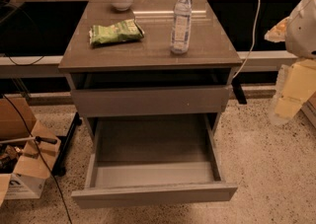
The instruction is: Close middle drawer
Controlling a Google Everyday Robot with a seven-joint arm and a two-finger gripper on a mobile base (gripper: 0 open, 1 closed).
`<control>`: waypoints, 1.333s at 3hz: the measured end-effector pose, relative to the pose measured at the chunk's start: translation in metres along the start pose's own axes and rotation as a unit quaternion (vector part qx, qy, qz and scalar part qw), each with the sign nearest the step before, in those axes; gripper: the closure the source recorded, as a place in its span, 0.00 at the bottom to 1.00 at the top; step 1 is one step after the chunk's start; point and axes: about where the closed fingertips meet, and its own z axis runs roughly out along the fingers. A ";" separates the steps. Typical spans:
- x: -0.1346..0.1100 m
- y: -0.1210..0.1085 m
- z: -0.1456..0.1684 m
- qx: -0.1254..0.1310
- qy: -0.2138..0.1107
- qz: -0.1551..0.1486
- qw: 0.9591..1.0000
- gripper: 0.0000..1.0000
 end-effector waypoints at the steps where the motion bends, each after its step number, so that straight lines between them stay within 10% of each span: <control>1: 0.000 0.000 0.000 0.000 0.000 0.000 1.000 0.00; 4: -0.002 0.021 0.052 0.000 -0.003 -0.034 0.999 0.69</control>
Offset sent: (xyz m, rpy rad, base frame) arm 0.0000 0.0000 0.0000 0.0000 0.0000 0.0000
